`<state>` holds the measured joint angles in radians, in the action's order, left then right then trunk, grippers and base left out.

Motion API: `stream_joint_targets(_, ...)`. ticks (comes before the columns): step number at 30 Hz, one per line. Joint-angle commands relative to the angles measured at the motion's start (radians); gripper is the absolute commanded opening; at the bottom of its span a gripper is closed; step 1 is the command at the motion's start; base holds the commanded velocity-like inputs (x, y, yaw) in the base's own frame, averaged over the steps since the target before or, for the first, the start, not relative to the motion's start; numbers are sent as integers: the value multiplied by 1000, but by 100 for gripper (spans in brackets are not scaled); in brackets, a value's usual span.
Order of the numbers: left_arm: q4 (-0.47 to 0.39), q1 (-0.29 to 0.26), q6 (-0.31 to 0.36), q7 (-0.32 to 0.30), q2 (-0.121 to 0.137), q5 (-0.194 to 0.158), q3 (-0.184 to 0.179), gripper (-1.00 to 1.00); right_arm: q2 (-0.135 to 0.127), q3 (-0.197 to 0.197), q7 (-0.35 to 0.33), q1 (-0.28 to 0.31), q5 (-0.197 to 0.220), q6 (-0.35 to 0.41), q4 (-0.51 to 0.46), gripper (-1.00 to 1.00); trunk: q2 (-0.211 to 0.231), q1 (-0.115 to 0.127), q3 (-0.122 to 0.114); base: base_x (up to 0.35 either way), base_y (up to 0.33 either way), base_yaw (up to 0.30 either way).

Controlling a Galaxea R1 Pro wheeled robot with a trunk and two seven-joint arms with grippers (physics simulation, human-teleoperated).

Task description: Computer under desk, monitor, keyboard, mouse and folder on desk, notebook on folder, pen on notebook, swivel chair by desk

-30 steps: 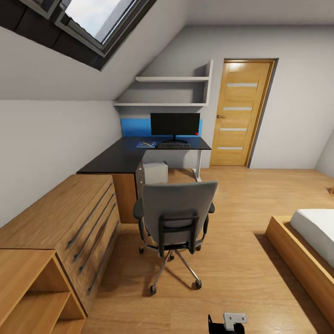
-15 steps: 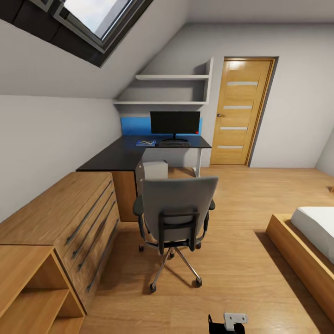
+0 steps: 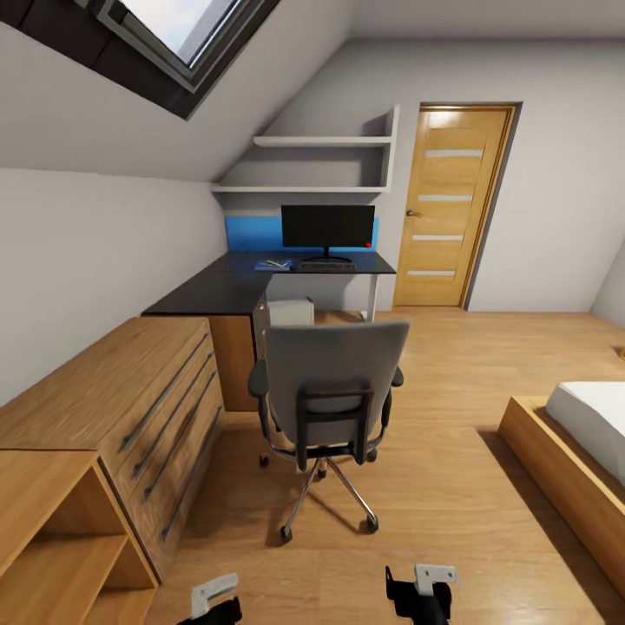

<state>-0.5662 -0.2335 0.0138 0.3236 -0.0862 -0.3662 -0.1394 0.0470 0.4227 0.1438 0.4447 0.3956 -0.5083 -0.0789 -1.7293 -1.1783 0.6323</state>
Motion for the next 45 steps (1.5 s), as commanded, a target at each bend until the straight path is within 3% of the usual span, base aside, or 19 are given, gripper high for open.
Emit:
stream_joint_targets(1,-1,-20,21,9,0,-9,-6,100,-1,8,6,2,6,17,-13,100,-8,-4,4,0,0,0)
stream_joint_targets(7,0,-156,139,8,-14,-11,-6,100,-8,7,6,38,9,216,-97,100,-50,-27,23,0,0,0)
stream_joint_targets(8,0,-192,174,7,-27,-11,-7,100,-9,7,5,61,9,271,-119,100,-57,-31,26,0,0,0)
stream_joint_targets(15,0,-314,257,6,-67,-10,-8,100,-33,5,0,176,15,440,-153,100,-106,-58,48,0,0,0)
stream_joint_targets(17,4,-356,270,6,-81,-10,-8,100,-53,4,-19,228,30,501,-158,100,-120,-65,55,0,0,0)
stream_joint_targets(18,14,-392,277,5,-88,-9,-8,100,-64,3,-60,271,60,568,-161,100,-127,-69,58,0,0,0)
stream_joint_targets(24,91,-433,259,0,-88,-7,-11,100,-60,4,-160,337,151,699,-169,100,-169,-92,77,0,0,0)
stream_joint_targets(29,158,-437,167,-3,-88,-8,-12,100,-36,4,-170,343,160,691,-164,100,-204,-111,92,0,0,0)
stream_joint_targets(30,178,-437,124,-4,-88,-8,-12,100,-33,4,-170,344,161,666,-162,100,-211,-115,95,0,0,0)
stream_joint_targets(34,207,-437,56,-4,-88,-7,-11,100,-27,6,-170,345,160,614,-161,100,-239,-130,108,0,0,0)
stream_joint_targets(45,216,-437,33,-3,-88,-7,-11,100,-27,5,-167,345,162,585,-163,100,-316,-173,142,0,0,0)
